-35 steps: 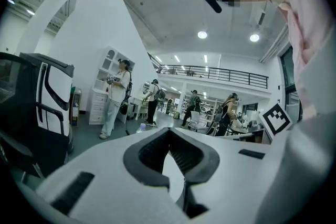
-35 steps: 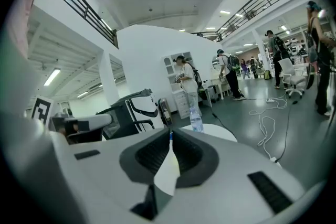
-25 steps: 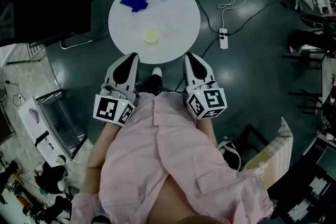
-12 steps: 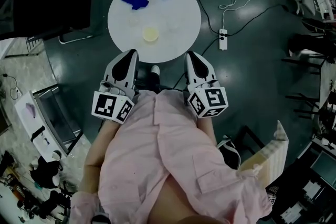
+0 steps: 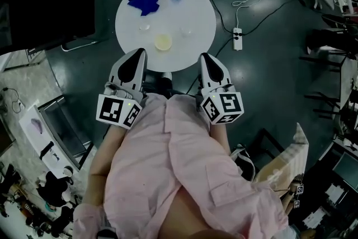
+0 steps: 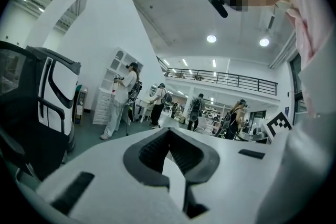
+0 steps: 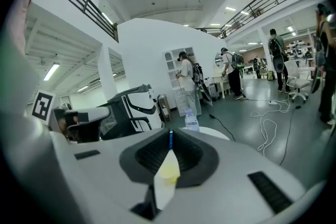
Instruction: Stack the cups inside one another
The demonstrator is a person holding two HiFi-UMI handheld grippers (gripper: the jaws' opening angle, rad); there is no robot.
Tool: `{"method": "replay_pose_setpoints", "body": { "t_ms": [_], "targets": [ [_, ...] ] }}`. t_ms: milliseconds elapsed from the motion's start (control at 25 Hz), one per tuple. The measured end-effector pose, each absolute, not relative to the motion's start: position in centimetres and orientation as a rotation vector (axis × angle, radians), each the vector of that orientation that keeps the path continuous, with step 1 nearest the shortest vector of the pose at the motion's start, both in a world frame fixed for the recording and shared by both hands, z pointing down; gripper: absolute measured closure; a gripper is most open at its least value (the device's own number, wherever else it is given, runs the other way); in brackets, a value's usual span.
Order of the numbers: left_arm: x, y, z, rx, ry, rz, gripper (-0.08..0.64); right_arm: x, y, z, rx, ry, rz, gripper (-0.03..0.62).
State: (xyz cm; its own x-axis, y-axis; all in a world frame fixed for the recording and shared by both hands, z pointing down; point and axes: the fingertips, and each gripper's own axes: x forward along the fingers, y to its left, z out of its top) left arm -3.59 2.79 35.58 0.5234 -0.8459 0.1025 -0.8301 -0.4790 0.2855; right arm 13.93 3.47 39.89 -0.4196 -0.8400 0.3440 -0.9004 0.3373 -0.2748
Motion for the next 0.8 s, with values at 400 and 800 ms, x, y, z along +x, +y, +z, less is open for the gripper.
{"method": "replay_pose_setpoints", "body": {
  "t_ms": [400,800],
  "targets": [
    [-6.8,-1.2,35.7,2.509,-1.322,0.011,0.551,12.2,0.3,40.1,1.743,-2.368,0.692,0.555],
    [-8.8,-2.8,36.4,2.554,-1.26,0.054,0.551,10.6,0.6,41.7,1.818,-2.287,0.746,0.555]
  ]
}}
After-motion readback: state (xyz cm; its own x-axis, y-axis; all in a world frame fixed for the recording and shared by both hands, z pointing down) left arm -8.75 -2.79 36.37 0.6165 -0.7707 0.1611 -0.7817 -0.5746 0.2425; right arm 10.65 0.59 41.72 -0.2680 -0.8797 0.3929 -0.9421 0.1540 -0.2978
